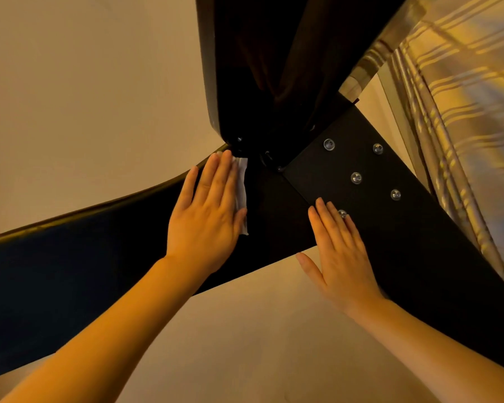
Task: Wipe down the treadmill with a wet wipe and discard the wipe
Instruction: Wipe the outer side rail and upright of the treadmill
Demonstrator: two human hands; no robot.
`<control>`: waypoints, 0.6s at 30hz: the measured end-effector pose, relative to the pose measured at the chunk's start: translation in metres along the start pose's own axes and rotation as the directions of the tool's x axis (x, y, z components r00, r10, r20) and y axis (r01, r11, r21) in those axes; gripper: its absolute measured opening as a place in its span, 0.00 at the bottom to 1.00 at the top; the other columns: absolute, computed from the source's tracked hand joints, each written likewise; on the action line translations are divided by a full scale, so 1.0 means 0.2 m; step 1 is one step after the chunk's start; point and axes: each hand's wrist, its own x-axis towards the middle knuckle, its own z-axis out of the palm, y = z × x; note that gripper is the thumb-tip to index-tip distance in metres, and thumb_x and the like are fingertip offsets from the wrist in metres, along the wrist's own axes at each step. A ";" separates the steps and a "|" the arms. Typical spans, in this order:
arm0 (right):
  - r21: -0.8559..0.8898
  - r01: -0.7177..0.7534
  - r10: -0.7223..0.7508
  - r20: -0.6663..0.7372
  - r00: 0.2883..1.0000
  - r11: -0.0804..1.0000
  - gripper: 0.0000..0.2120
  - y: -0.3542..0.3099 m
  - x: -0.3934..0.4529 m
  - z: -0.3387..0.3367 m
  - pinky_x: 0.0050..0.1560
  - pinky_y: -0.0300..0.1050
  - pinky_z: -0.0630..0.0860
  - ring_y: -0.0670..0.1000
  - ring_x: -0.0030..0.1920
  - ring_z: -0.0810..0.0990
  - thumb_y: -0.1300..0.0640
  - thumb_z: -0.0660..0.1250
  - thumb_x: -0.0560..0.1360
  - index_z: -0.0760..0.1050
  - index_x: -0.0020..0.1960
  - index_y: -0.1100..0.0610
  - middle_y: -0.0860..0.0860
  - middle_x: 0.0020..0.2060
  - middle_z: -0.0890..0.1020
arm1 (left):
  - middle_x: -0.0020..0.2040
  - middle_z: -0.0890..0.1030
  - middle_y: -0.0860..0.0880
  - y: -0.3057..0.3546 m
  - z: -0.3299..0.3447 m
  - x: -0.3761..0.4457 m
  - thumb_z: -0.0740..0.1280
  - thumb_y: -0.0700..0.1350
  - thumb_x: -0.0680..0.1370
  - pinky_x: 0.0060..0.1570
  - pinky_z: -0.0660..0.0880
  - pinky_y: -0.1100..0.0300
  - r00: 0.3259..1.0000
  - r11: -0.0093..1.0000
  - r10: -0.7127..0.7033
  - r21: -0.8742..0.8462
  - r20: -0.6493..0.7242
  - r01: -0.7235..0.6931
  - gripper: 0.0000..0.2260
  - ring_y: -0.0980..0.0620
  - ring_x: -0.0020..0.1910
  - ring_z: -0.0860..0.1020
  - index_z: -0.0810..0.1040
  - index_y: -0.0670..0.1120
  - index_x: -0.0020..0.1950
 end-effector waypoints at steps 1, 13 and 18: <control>0.003 0.001 -0.001 -0.002 1.000 1.000 0.33 0.00 0.00 0.00 0.76 0.53 0.51 0.55 0.78 0.54 0.36 0.43 0.83 0.48 0.79 0.58 0.56 0.79 0.55 | 0.80 0.46 0.42 0.02 0.00 0.01 0.40 0.57 0.82 0.77 0.41 0.48 1.000 1.000 0.002 -0.022 -0.001 -0.002 0.30 0.44 0.79 0.43 0.46 0.42 0.80; -0.041 -0.115 0.115 -0.004 0.993 0.993 0.30 0.15 -0.07 0.00 0.73 0.55 0.55 0.55 0.78 0.51 0.41 0.44 0.83 0.46 0.80 0.55 0.58 0.78 0.53 | 0.74 0.27 0.43 0.35 0.02 -0.04 0.35 0.58 0.82 0.73 0.30 0.47 0.989 0.995 0.059 -0.090 0.132 -0.048 0.30 0.43 0.74 0.28 0.26 0.42 0.74; -0.048 -0.135 0.136 0.017 0.990 0.990 0.30 0.16 -0.06 -0.01 0.72 0.55 0.58 0.56 0.77 0.55 0.42 0.47 0.82 0.48 0.79 0.55 0.59 0.77 0.59 | 0.78 0.35 0.42 0.49 0.06 0.01 0.39 0.57 0.83 0.74 0.32 0.47 0.988 0.982 0.147 -0.127 0.042 -0.141 0.29 0.43 0.76 0.32 0.34 0.42 0.78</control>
